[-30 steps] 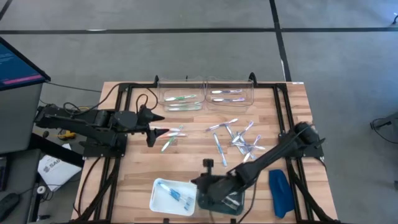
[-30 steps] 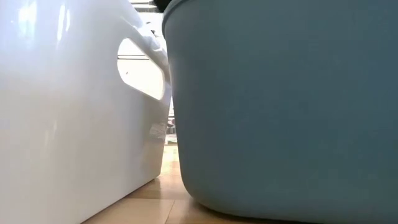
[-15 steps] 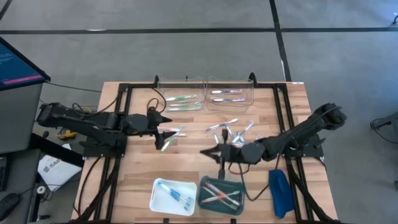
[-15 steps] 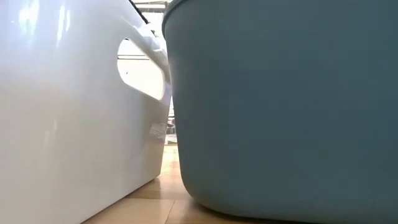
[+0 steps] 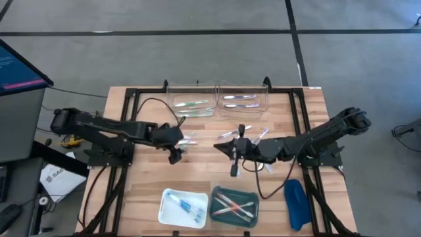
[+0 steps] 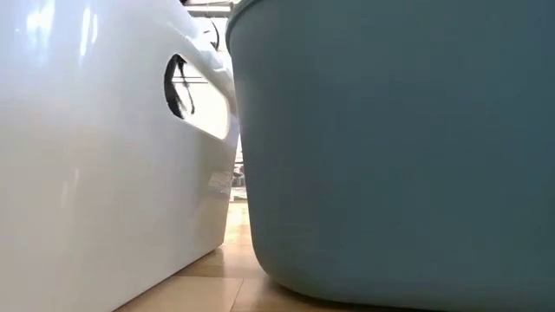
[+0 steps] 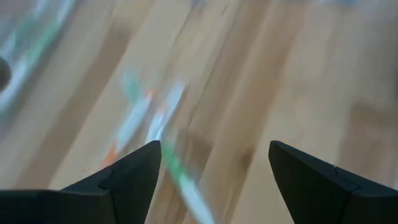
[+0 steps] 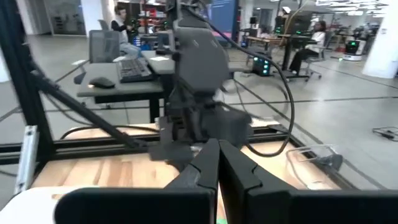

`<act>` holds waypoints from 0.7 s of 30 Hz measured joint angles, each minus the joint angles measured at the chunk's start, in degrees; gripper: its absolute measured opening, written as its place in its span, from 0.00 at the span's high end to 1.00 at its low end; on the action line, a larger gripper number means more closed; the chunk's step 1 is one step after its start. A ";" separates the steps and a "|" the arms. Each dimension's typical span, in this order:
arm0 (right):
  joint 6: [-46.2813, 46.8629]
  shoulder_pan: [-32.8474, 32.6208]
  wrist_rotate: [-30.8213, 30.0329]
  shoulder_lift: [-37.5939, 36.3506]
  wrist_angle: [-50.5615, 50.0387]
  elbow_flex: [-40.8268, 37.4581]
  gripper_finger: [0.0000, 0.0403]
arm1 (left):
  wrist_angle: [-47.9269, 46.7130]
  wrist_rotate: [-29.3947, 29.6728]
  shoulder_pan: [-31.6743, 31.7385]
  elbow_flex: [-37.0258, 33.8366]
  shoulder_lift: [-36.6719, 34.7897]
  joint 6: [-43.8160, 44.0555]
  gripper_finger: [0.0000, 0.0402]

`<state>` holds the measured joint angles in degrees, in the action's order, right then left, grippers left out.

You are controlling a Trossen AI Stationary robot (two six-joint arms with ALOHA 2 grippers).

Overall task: Pick & Place Toothbrushes
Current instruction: Put the orange toothbrush into the green bin

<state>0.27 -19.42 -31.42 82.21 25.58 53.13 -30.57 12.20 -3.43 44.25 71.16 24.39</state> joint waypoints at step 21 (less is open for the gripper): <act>19.80 -4.43 -0.02 -17.68 -34.16 0.00 1.00 | -2.39 0.07 -1.14 -0.03 7.25 12.42 0.27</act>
<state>20.07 -23.85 -31.44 64.53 -8.58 53.13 -32.97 12.27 -4.57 44.22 78.41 36.81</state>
